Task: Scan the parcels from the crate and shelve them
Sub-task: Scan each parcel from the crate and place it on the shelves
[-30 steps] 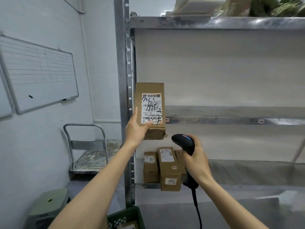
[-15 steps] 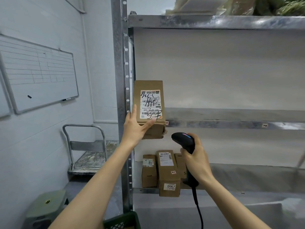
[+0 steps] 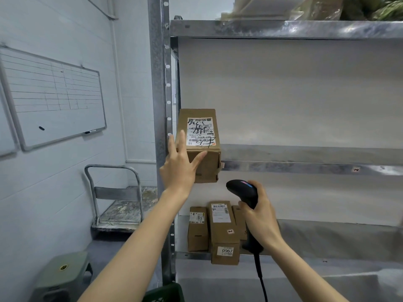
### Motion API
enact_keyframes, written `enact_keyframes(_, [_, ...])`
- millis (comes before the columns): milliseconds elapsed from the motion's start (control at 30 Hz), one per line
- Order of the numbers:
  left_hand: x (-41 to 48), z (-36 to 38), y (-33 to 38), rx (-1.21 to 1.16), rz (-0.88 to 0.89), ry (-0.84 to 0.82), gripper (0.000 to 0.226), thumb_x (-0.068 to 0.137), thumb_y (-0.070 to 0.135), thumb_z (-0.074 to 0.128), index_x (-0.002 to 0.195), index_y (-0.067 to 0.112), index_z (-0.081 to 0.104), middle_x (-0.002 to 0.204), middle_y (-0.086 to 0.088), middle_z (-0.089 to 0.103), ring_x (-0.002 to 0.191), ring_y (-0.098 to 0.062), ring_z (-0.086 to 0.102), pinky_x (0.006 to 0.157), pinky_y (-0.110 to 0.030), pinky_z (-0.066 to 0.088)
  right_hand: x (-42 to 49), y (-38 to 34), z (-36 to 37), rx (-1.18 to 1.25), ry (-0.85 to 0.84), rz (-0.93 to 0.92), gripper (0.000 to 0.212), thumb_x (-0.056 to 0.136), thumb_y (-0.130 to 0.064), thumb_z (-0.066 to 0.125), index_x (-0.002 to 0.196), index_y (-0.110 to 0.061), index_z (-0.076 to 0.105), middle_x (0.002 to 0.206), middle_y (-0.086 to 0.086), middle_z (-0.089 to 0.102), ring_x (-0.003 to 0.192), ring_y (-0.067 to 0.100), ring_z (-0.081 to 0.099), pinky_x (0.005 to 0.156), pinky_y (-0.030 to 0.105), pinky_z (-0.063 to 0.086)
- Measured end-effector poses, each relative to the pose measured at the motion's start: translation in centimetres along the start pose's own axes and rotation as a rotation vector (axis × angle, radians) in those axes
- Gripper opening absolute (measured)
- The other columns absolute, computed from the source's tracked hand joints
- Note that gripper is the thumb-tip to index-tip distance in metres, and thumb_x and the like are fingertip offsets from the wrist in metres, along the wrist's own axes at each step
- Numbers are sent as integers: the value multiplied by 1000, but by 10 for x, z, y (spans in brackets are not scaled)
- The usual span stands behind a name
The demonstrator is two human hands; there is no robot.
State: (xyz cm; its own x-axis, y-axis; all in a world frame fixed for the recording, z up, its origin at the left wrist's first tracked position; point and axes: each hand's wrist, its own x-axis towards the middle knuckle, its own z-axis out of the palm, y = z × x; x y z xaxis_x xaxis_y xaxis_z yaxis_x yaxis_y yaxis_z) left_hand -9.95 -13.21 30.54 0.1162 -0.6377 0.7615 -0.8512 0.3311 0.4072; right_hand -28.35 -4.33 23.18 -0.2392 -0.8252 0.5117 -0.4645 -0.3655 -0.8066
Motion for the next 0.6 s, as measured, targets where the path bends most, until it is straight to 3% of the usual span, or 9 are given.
enact_keyframes(233, [-2, 19, -3, -66, 60, 99, 78, 90, 58, 37, 153, 19, 13, 157, -16, 18, 127, -37, 46, 75, -48, 56, 4, 10, -2, 7, 2, 14, 55, 88, -2, 57, 123, -39, 39, 95, -15, 56, 72, -2, 61, 49, 11, 47])
enact_keyframes(400, [5, 32, -4, -227, 72, 108, 78, 90, 61, 32, 145, 39, -20, 161, -8, -5, 142, -32, 26, 78, -46, 58, 9, 18, -1, -5, 7, 12, 52, 88, -1, 57, 123, -35, 41, 93, -12, 57, 70, -1, 61, 48, 13, 48])
enact_keyframes(600, [37, 54, -4, -315, 164, 172, 70, 97, 47, 37, 148, 33, -9, 159, -9, -18, 148, -27, 1, 88, -34, 47, 19, 31, 0, -1, 18, 38, 50, 88, -3, 59, 121, -37, 43, 88, -12, 59, 68, -1, 60, 47, 13, 46])
